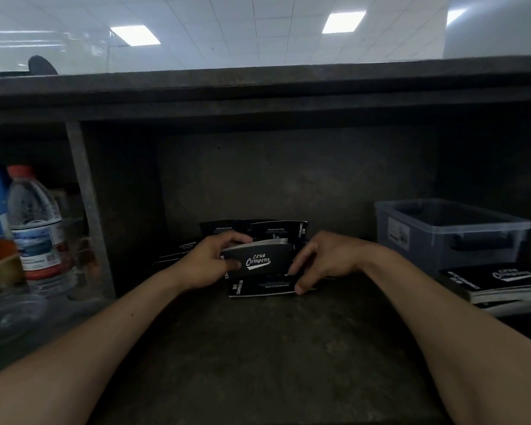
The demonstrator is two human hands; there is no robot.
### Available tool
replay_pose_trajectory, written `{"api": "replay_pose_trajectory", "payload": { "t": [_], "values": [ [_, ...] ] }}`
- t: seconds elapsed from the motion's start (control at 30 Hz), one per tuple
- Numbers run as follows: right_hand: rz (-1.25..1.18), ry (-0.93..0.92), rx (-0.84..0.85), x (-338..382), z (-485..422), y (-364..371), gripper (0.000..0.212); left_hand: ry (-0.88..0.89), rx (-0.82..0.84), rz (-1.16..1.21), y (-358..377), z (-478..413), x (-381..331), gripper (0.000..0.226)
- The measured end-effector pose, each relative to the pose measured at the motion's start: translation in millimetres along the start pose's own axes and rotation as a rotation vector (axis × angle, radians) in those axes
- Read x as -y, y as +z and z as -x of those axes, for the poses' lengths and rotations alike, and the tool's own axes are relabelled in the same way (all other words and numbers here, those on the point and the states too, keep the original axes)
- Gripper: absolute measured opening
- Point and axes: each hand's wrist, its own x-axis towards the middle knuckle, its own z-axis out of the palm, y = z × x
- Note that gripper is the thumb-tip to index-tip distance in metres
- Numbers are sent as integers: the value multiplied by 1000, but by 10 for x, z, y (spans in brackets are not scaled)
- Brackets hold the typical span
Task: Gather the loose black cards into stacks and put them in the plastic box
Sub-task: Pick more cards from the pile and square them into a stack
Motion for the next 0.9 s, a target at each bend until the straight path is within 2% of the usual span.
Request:
{"api": "replay_pose_trajectory", "payload": {
  "t": [0.1,0.13,0.23,0.3,0.33,0.37,0.43,0.53,0.77,0.9],
  "values": [
    [-114,-45,-218,21,-19,37,16,-81,4,70,-21,-4,-60,25],
    [-152,-65,-300,20,-32,56,15,-92,17,75,-27,16,-94,21],
    [-180,-100,-449,0,-75,96,8,-30,11,3,-20,58,-90,40],
    [-141,-71,-518,-50,-102,63,5,17,-3,-32,-7,41,-49,45],
    [-90,-35,-533,-77,-99,28,12,22,-14,-27,-6,31,-40,47],
    [-31,12,-501,-90,-78,-3,25,7,-26,-11,-8,29,-45,48],
    [67,113,-319,-94,-17,-26,47,-38,-42,16,-14,15,-46,51],
    [184,202,-86,-47,41,-5,58,-46,-54,21,-6,-2,-28,52],
    [148,196,-28,-28,110,-148,58,-13,-79,10,-7,27,-64,43],
    [155,189,-26,-63,123,-149,68,-30,-110,47,-4,46,-115,43]
  ]
}}
